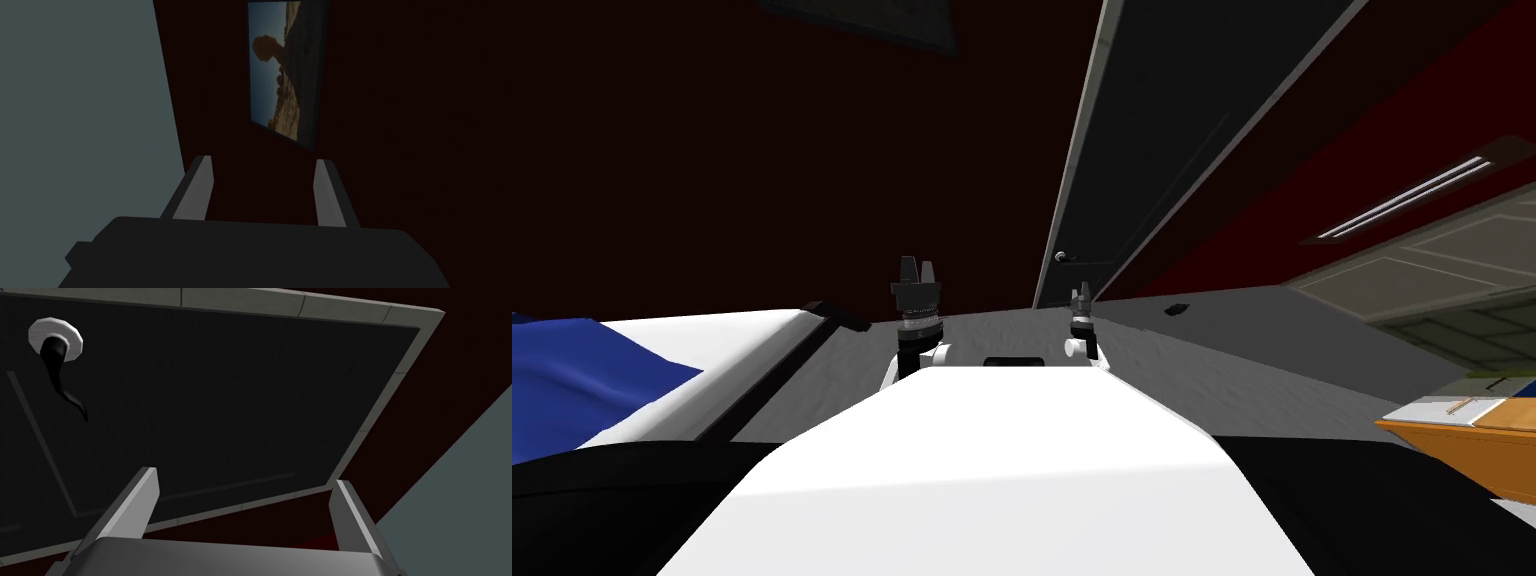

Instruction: Pull the door open

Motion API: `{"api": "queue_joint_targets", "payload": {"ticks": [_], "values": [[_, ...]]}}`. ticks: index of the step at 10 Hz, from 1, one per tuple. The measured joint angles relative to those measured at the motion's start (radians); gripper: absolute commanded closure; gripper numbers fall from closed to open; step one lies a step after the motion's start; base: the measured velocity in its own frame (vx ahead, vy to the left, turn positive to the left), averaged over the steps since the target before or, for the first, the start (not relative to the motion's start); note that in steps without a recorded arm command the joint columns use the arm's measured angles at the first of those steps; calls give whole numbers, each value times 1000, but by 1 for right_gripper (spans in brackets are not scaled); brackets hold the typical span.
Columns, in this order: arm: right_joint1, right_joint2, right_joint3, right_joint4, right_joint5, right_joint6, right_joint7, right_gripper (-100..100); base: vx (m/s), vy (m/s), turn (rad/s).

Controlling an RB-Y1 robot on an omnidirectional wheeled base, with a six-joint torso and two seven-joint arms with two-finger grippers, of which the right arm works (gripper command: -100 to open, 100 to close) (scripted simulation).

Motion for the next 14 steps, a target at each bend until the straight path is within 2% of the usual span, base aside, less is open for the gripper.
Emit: {"api": "queue_joint_targets", "payload": {"ticks": [1, 4, 6, 9, 11, 14], "values": [[-7, -2, 4, 20, -8, 1, 3, -100, 69, -101, 103], [-56, -21, 9, 119, -38, -1, 6, -100, 71, -96, 139], [-81, -28, 12, 165, -57, 10, 13, -100, 74, -105, 124], [-125, -44, 21, 269, -83, -4, 15, -100, 58, -109, 124], [-155, -58, 23, 329, -103, -2, 16, -100, 59, -120, 125], [-189, -69, 28, 400, -129, 4, 24, -100, 62, -92, 117]]}}
